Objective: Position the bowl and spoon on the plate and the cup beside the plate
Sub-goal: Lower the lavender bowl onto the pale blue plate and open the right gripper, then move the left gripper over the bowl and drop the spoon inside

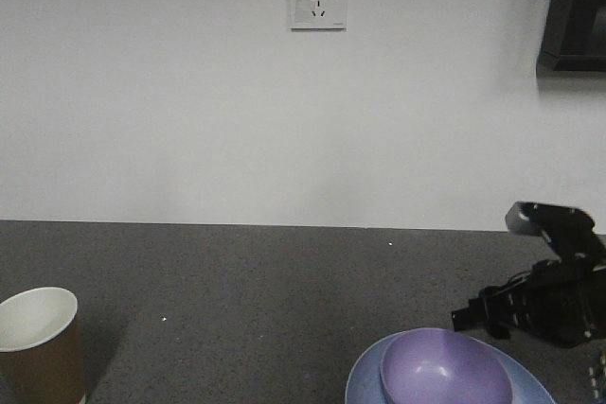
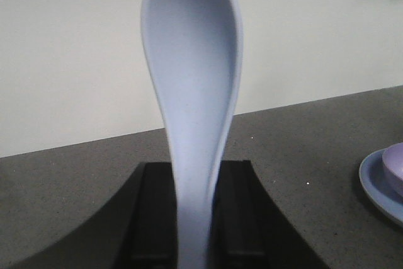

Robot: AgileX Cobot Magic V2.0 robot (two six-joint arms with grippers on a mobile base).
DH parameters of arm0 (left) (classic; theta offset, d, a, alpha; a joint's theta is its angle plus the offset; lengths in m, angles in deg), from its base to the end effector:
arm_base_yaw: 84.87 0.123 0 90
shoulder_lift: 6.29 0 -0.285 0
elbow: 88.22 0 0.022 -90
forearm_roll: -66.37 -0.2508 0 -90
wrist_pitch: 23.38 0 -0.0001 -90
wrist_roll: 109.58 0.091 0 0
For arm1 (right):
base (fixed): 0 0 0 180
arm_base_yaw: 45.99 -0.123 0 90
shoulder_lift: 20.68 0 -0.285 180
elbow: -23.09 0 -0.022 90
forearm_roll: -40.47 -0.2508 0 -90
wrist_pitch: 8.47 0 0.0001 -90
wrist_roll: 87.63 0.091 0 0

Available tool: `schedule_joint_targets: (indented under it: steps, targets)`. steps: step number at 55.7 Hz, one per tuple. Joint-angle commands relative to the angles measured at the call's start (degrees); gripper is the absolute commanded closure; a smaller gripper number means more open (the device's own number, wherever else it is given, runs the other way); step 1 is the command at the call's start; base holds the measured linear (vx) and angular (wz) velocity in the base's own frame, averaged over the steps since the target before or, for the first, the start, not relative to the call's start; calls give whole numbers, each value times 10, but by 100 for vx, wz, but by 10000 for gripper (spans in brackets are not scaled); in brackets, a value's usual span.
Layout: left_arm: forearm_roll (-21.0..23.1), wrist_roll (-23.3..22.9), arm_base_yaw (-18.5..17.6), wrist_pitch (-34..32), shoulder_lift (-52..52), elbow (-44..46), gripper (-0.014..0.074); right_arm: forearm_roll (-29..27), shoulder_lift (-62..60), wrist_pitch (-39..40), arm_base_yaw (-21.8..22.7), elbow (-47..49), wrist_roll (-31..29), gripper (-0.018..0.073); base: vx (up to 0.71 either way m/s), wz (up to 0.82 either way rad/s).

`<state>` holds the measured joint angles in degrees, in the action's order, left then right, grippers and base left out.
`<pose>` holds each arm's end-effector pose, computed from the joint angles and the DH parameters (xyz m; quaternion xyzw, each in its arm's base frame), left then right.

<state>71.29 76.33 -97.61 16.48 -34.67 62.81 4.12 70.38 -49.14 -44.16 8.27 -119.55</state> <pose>0.0366 -0.0134 0.4010 0.1150 0.7406 -0.0817 0.6569 0.3067 0.0254 0.2956 -0.0739 0.9224 0.1721 0.3379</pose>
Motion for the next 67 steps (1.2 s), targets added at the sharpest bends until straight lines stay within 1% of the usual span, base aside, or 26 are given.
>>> schedule_joint_targets:
  steps: [1,4,6,7,8,11,12,16,19,21,24,25,27,29,30,32,34,37,39,42,47,54,59,64,67]
  targets:
    - [6,-6,-3,-37,-8,13,596,-3,-71,5,0,24,-5,93,0,0]
    - [6,-6,-3,-25,-14,13,596,15,-107,4,0,23,8,187,0,0]
    - [6,-6,-3,-16,-20,15,596,29,-126,3,0,23,25,278,0,0]
    - [6,-6,-3,-9,-25,15,596,43,-139,1,0,23,33,340,0,0]
    - [6,-6,-3,-3,-32,15,596,58,-152,-2,0,23,45,384,0,0]
    - [6,-4,-3,10,-51,15,596,94,-184,-10,0,23,73,567,0,0]
    - [6,-3,-3,14,-60,15,596,109,-196,-13,0,23,85,576,0,0]
    - [18,8,-3,18,-93,15,596,149,-233,-24,0,23,119,573,0,0]
    - [41,35,-3,17,-124,18,596,177,-260,-34,0,23,139,571,0,0]
    - [65,62,-3,17,-150,23,596,194,-277,-42,0,23,150,569,0,0]
    - [107,110,-3,16,-189,38,596,219,-298,-55,0,22,166,568,0,0]
    - [127,133,-3,16,-207,46,596,225,-304,-58,0,22,171,568,0,0]
    - [156,161,-3,17,-236,59,596,240,-316,-61,0,17,181,568,0,0]
    - [193,198,-3,18,-266,77,596,253,-330,-56,0,4,191,568,0,0]
    - [208,209,-3,19,-279,88,596,259,-339,-53,0,-3,195,568,0,0]
    - [253,233,-4,23,-310,109,596,267,-356,-45,0,-24,201,568,0,0]
    - [285,257,-6,31,-341,130,596,275,-373,-37,0,-49,206,568,0,0]
    - [319,290,-17,49,-391,161,596,282,-396,-22,0,-89,206,568,0,0]
    - [336,303,-27,62,-423,183,596,288,-411,-15,0,-111,206,568,0,0]
    - [348,313,-46,81,-466,219,596,293,-433,-9,0,-139,206,568,0,0]
    - [351,313,-90,105,-546,273,596,297,-460,-3,0,-170,206,568,0,0]
    - [351,309,-155,120,-643,343,596,313,-478,-5,0,-184,206,568,0,0]
    - [351,301,-197,144,-713,402,596,321,-479,-5,0,-184,206,568,0,0]
    - [350,282,-226,169,-773,461,596,320,-478,-3,0,-184,206,568,0,0]
    - [350,270,-237,181,-806,495,596,320,-478,-1,0,-184,206,568,0,0]
